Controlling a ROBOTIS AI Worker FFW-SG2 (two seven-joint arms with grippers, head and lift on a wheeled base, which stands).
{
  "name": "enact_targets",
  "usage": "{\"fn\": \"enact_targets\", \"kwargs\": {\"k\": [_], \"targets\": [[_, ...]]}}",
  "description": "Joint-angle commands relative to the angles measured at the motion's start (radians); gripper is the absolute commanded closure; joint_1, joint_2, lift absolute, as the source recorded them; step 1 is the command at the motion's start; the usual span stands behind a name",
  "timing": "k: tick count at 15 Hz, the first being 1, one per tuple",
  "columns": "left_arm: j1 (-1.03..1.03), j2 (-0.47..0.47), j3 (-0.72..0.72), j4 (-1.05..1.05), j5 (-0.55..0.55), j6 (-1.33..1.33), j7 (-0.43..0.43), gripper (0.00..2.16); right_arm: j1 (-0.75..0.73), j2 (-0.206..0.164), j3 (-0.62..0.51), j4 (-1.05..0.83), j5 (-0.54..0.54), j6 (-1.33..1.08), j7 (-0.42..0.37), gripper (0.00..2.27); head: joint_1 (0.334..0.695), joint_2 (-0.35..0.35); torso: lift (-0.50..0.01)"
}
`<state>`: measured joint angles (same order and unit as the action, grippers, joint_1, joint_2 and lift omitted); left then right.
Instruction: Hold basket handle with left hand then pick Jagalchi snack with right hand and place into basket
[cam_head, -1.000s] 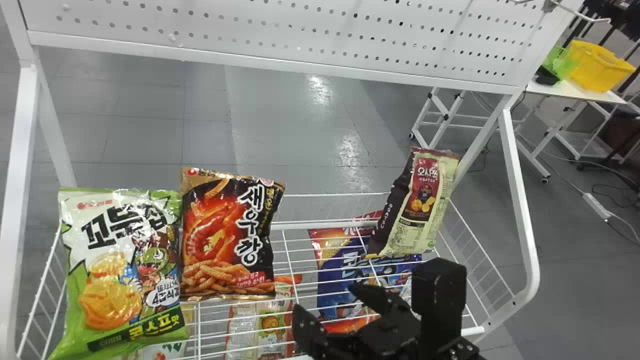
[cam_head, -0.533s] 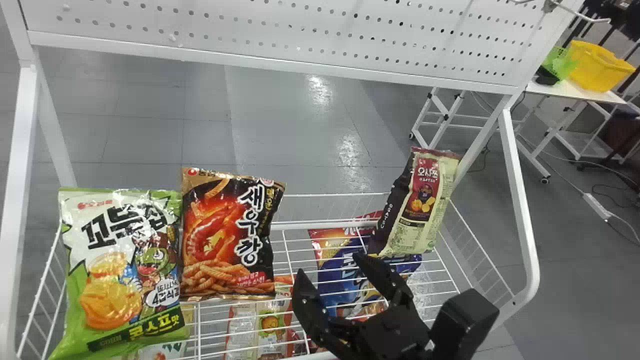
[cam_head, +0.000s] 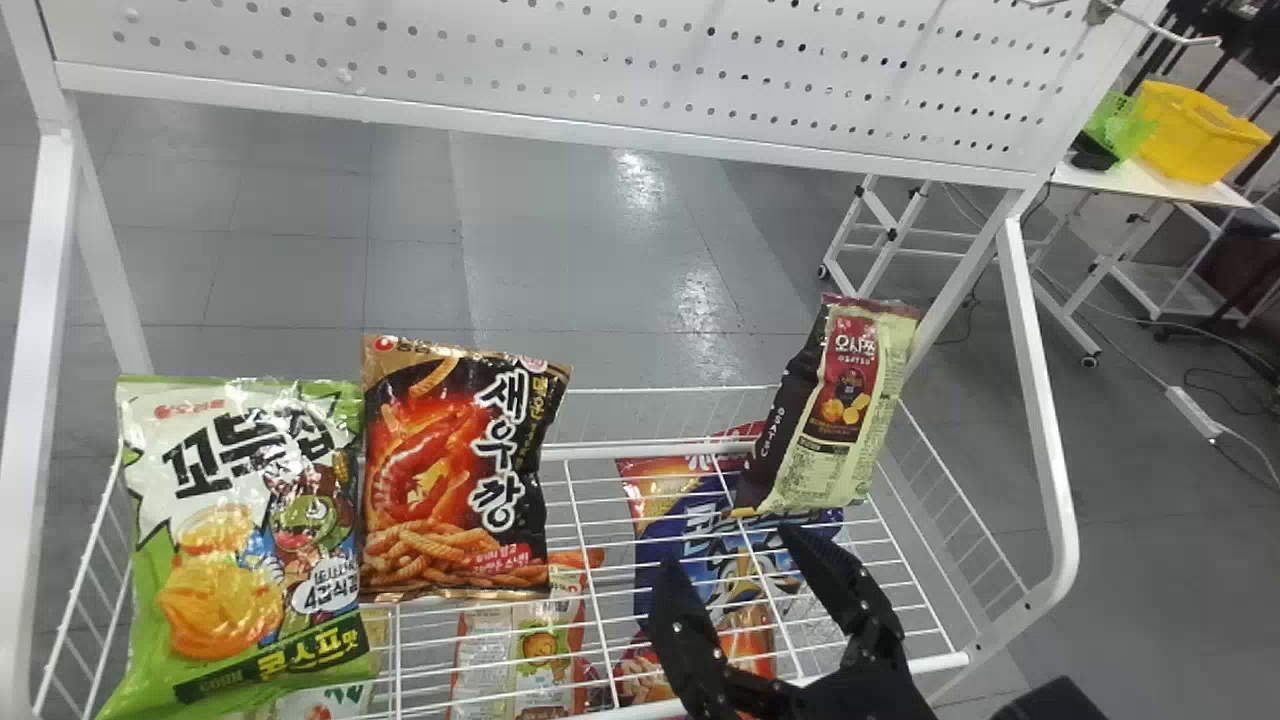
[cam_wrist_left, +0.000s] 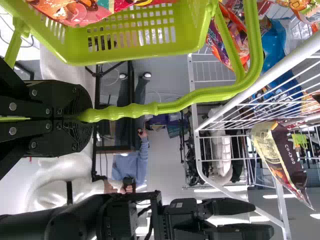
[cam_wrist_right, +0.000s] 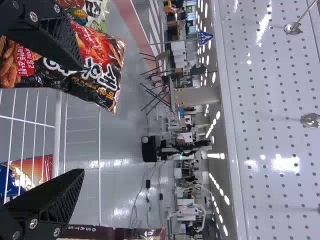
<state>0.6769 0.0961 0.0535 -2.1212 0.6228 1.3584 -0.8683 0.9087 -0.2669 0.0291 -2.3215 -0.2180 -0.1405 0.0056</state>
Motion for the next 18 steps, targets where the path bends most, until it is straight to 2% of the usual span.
{"fn": "enact_targets", "kwargs": {"k": [1,18], "targets": [[0.0,0.001,0.0,0.004,0.0,0.0,0.0,1.43,0.026,0.0,-0.008,0.008,0.0,-0.06,0.001,0.08,0.695,-0.35,-0.01],[0.0,-0.001,0.014,0.012,0.011,-0.003,-0.017,1.43,0.027,0.002,-0.012,0.022,-0.008,-0.081,-0.016,0.08,0.695,-0.35,-0.01]]}}
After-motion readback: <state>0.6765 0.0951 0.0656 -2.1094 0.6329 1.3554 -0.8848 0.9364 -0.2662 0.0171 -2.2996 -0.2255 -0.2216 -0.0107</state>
